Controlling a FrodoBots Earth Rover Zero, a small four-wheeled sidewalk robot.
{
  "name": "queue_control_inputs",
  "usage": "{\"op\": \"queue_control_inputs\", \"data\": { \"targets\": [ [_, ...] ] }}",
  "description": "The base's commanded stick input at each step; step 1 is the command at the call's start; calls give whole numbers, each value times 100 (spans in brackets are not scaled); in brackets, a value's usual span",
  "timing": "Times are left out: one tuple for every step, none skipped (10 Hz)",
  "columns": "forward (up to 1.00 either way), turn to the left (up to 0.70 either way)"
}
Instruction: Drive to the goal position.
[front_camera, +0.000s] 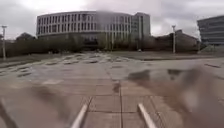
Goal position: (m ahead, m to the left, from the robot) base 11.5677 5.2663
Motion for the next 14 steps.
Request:
{"op": "queue_control_inputs", "data": {
  "targets": [
    [100,0],
    [100,0],
    [100,0],
    [100,0],
    [100,0],
    [100,0],
    [100,0],
    [100,0],
    [100,0],
    [100,0],
    [100,0],
    [100,0],
    [100,0],
    [100,0]
  ]
}}
